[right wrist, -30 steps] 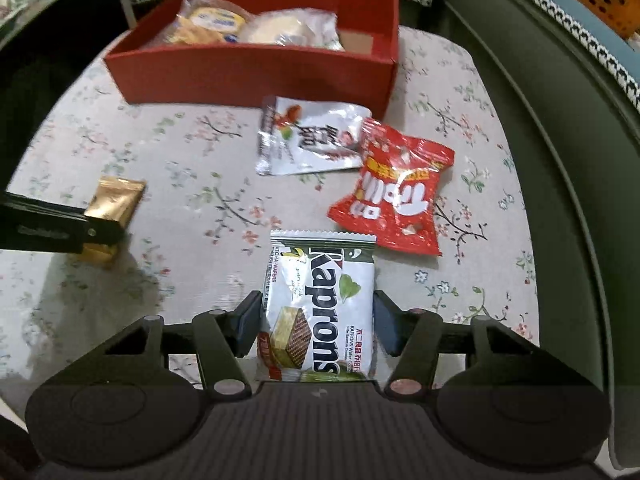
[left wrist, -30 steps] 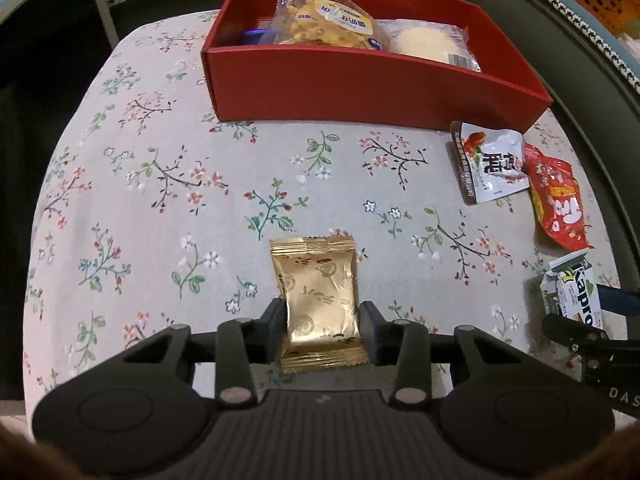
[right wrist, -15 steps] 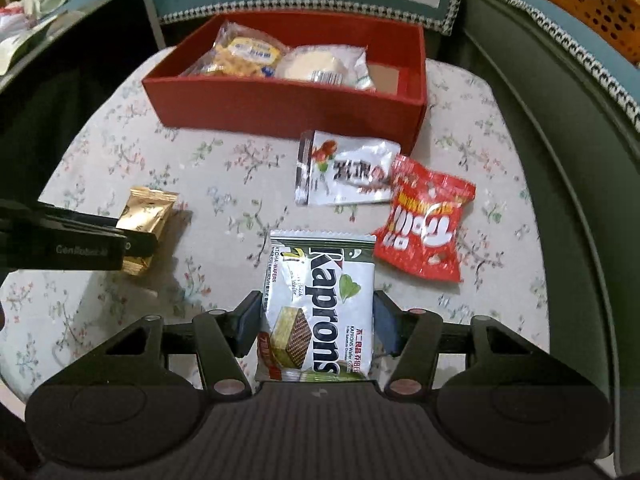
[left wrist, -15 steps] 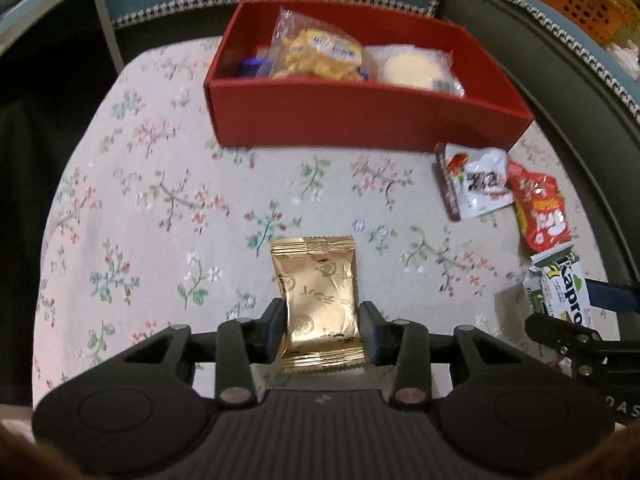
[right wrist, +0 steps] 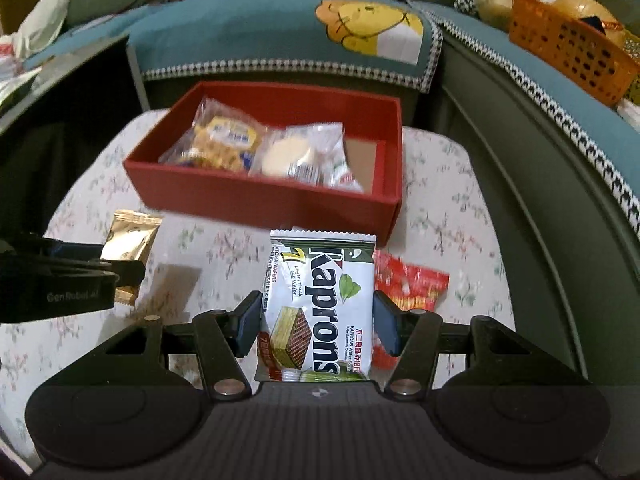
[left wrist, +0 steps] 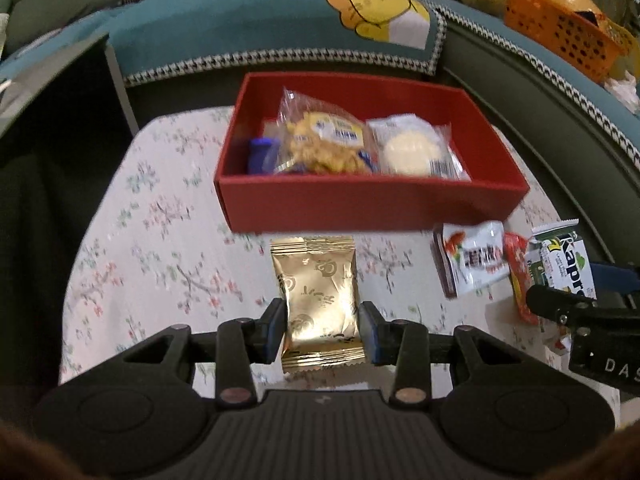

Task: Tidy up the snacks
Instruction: 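Carry the gold pack and Kaprons wafer into the red box, open both tools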

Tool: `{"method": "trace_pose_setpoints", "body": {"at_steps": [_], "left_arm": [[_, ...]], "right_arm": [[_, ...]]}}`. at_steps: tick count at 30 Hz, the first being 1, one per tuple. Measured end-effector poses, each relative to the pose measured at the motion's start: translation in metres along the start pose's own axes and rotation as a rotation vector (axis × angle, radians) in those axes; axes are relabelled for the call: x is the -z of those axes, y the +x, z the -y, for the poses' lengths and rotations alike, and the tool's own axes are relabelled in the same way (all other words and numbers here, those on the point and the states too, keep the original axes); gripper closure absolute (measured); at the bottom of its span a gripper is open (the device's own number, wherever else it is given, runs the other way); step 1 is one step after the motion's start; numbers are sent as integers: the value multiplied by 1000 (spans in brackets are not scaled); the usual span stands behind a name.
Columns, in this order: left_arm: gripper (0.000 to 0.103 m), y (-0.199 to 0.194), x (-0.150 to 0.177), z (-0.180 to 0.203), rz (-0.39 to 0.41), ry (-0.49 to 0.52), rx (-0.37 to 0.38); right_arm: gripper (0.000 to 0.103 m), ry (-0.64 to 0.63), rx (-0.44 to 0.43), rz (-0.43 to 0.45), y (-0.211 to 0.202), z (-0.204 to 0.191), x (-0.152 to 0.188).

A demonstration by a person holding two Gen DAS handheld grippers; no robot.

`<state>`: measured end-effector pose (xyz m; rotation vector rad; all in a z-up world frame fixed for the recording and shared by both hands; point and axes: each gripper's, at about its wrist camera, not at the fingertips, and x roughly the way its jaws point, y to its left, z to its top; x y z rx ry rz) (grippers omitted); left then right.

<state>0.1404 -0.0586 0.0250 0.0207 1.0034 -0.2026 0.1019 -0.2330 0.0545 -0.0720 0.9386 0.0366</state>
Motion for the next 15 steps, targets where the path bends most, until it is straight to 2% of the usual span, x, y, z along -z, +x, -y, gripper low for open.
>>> {"method": "trace_pose_setpoints", "body": {"at_steps": [7,15], "left_arm": [[59,0,-11,3,32,7,-14],[59,0,-9,8,35,24,-18]], "right_arm": [[38,-4,9,16,4,0,-10],[38,-12,20,7,5,0,-8]]}}
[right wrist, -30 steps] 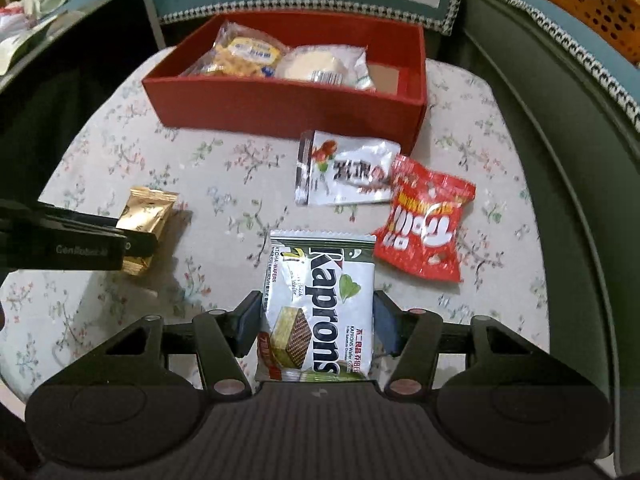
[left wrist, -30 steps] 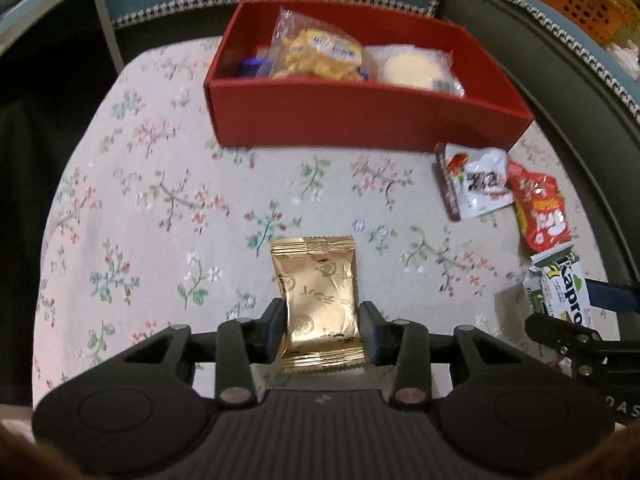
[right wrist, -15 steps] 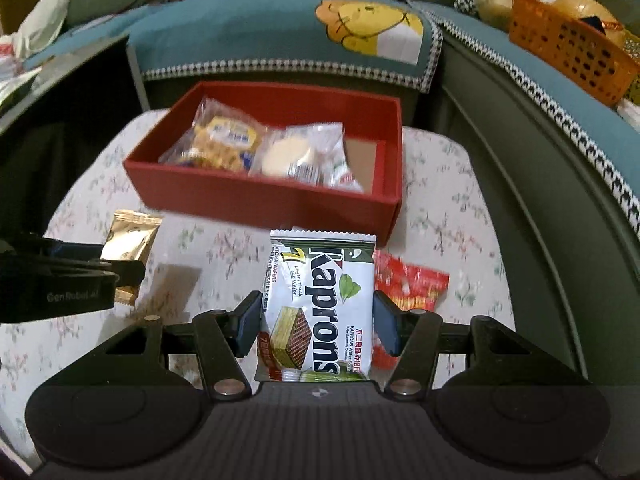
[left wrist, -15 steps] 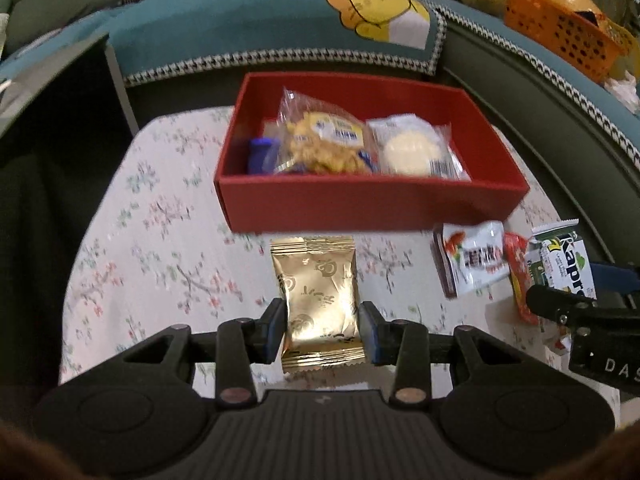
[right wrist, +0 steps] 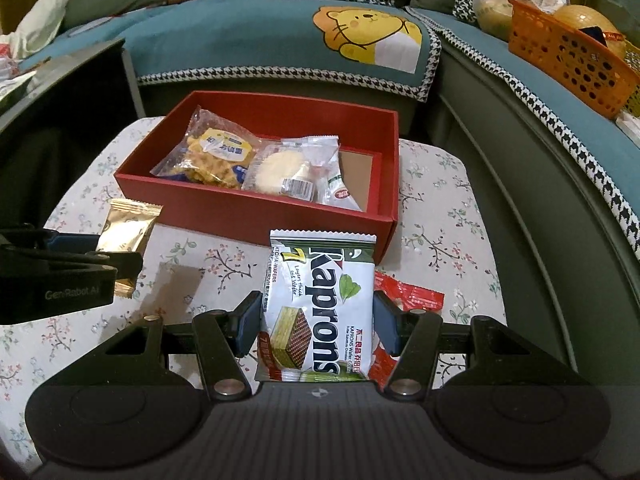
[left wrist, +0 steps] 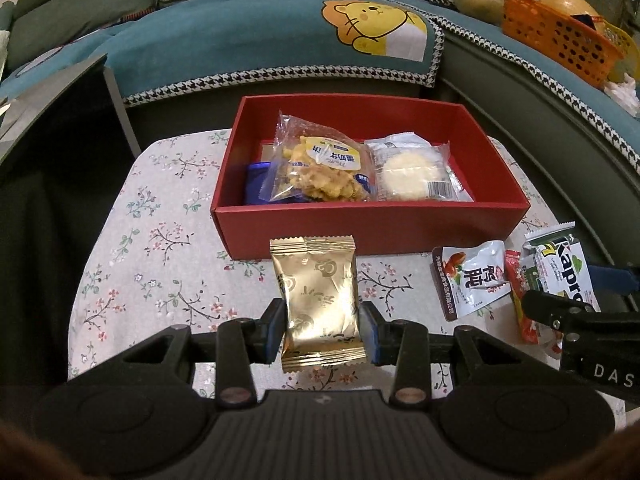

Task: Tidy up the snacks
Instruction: 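Carry the gold pack and Kaprons wafer into the red box, open both tools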

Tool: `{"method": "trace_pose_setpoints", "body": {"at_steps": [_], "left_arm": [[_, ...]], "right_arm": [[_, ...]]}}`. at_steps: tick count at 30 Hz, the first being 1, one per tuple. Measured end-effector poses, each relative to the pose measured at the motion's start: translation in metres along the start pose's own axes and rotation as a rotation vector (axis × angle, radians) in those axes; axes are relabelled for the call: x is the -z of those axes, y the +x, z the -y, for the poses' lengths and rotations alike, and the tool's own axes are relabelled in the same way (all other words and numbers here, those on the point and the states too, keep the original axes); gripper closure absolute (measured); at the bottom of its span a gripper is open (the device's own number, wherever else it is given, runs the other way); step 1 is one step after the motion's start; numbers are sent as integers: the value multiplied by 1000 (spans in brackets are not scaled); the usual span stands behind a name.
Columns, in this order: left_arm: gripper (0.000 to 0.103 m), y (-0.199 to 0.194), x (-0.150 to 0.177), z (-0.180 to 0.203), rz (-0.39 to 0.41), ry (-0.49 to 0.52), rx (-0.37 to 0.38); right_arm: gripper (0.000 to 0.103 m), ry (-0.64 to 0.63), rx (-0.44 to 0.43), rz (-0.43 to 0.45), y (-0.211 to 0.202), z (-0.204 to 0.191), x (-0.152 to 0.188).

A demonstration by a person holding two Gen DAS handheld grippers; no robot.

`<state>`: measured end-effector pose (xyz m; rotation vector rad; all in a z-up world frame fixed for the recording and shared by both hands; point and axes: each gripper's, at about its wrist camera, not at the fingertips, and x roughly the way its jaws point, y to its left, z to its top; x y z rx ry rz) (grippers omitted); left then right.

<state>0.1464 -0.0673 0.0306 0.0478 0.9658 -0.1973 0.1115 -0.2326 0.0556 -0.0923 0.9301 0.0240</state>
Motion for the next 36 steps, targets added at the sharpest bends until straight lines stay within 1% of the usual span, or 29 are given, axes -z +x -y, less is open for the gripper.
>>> {"method": "trace_pose_setpoints", "body": {"at_steps": [13,24,29,36], "left_arm": [[59,-1,-2,-1,12,3,-12],[59,-1,-7,-2,23,7,-13],[59,0,-16,-2,39,5,-16],[59,5,-41,-8,74,-35,-21]], "right_arm": [[38,-4,35,2,5,1,-2],[38,8,40,9,6,4,-8],[38,11,46,16,7,6,-13],[38,25,41,28,17,9,-31]]}}
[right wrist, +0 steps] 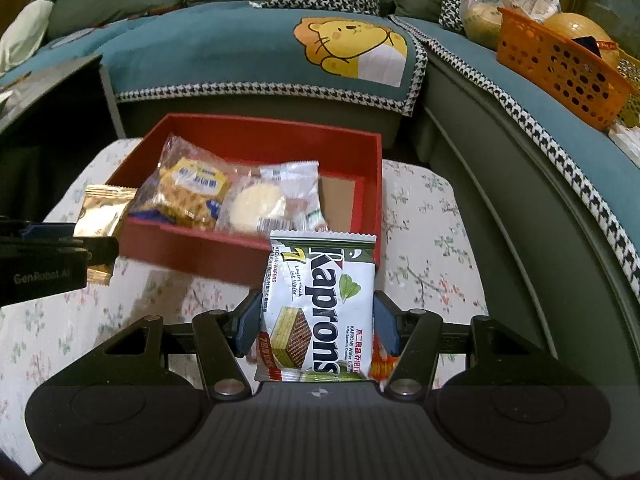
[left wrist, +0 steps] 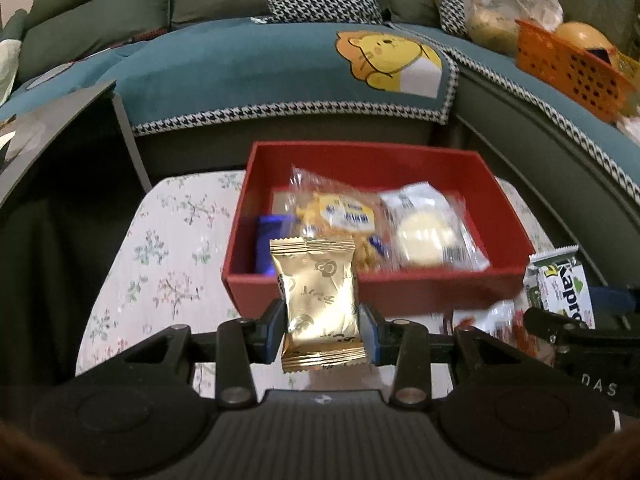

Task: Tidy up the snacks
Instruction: 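Carry the gold pack and Kaprons wafer into the red box, open both tools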

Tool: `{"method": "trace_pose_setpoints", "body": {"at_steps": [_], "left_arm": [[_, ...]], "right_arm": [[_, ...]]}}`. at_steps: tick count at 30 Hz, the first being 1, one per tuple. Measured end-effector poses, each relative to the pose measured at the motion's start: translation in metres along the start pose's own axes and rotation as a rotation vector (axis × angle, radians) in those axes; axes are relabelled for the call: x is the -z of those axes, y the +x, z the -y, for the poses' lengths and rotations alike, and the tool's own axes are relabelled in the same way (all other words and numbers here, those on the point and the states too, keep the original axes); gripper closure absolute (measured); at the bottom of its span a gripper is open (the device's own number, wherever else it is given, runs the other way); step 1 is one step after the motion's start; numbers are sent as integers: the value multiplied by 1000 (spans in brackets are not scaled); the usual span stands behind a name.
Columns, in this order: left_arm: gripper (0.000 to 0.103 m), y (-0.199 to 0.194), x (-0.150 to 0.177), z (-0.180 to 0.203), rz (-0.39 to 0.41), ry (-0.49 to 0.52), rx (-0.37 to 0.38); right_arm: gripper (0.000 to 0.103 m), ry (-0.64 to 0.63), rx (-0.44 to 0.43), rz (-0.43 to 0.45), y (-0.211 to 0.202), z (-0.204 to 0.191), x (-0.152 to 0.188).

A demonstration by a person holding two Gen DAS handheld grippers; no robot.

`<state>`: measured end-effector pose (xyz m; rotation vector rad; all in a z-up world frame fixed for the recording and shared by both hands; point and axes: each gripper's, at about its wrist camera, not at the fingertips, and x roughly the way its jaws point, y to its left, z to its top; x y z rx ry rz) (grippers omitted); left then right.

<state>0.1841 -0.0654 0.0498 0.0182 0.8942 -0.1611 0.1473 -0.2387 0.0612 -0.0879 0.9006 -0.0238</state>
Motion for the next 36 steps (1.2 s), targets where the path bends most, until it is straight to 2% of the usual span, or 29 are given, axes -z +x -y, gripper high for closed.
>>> {"method": "trace_pose_setpoints", "body": {"at_steps": [11,21,28,36], "left_arm": [[59,37,-37,0,8,-59,2],[59,83,-65,9,-3,-76,6],[59,112,-71,19,-8,-59,8],[60,123,-77,24,7,-49,-8]], "right_arm": [[38,40,-21,16,40,4,-45],[38,68,-18,3,88,7,-72],[38,92,-31,13,110,9,-82],[37,85,-40,14,132,7,-83]]}}
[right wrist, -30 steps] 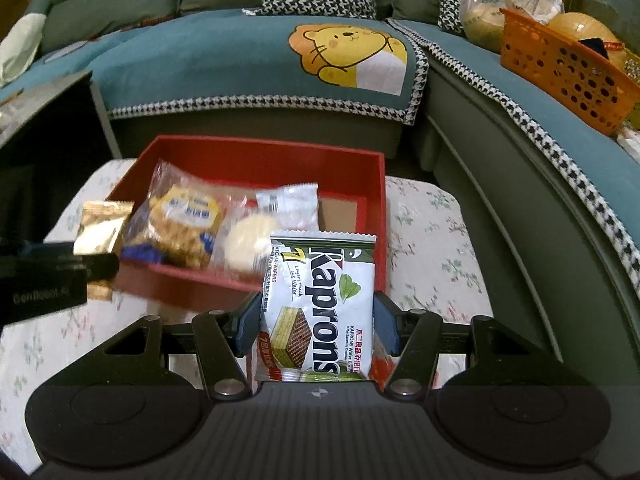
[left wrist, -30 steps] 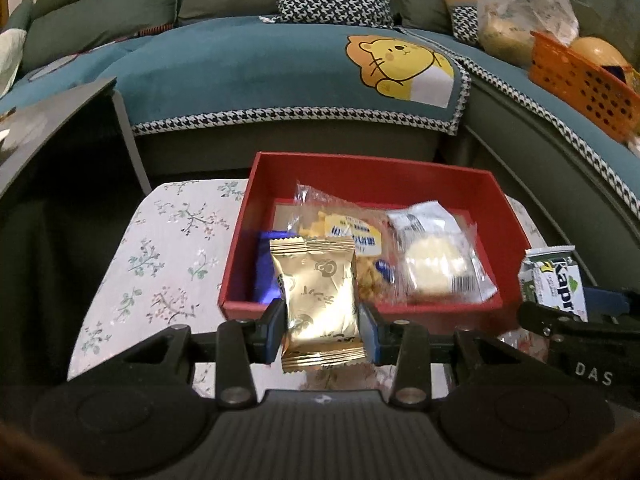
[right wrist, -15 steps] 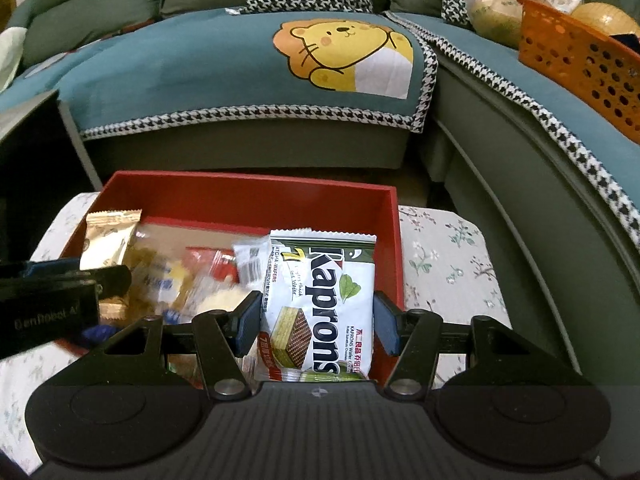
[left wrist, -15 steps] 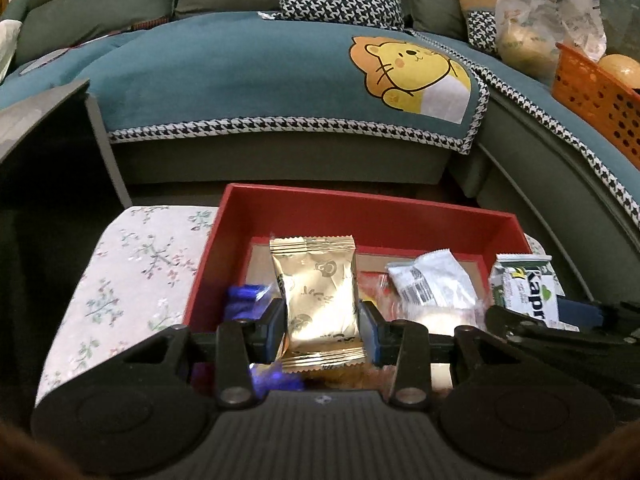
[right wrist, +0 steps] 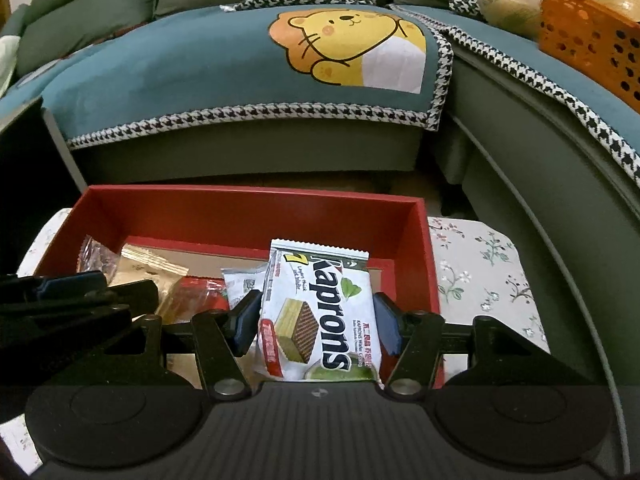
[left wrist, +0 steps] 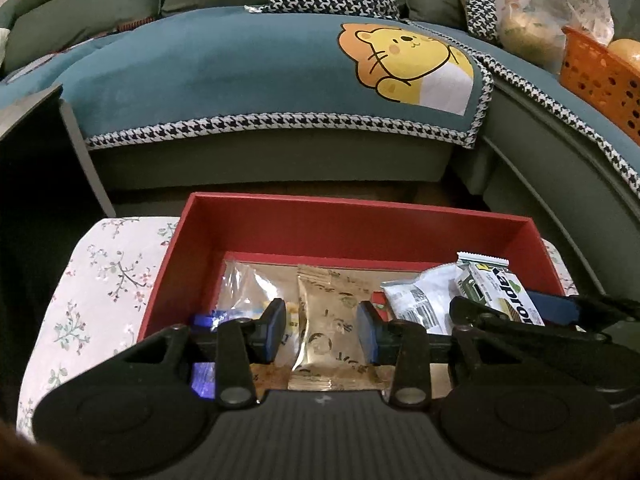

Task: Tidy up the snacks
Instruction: 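Carry the gold pack and Kaprons wafer into the red box, open both tools, then move both tools to the remaining packs beside the red box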

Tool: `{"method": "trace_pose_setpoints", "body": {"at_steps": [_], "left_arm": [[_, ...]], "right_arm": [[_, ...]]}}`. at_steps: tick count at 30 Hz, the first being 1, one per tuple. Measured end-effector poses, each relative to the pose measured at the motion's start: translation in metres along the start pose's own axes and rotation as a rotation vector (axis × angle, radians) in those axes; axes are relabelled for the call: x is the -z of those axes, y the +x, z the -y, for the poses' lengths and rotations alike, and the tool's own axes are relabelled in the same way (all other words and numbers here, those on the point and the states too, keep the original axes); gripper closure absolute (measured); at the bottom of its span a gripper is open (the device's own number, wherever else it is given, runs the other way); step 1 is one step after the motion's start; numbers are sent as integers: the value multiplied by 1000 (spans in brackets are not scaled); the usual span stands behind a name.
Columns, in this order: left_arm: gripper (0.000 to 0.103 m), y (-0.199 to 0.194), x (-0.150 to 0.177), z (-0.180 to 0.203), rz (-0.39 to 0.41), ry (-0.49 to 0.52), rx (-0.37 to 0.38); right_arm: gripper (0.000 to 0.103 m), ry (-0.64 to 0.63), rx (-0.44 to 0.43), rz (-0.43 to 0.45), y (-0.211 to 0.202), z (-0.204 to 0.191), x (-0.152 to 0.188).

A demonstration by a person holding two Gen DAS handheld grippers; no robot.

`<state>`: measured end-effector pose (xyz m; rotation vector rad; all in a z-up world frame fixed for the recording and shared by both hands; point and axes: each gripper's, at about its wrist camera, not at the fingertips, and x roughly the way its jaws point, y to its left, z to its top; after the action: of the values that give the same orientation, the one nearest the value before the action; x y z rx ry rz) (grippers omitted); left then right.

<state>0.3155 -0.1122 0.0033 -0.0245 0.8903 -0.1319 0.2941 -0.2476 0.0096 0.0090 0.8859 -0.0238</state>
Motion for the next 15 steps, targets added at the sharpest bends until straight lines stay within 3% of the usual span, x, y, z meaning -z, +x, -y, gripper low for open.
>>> {"method": "trace_pose_setpoints", "body": {"at_steps": [15], "left_arm": [[55,-22,-10,-4,21,-41,38]], "right_arm": [[24,13,-19,48,-14,8,-12]]}}
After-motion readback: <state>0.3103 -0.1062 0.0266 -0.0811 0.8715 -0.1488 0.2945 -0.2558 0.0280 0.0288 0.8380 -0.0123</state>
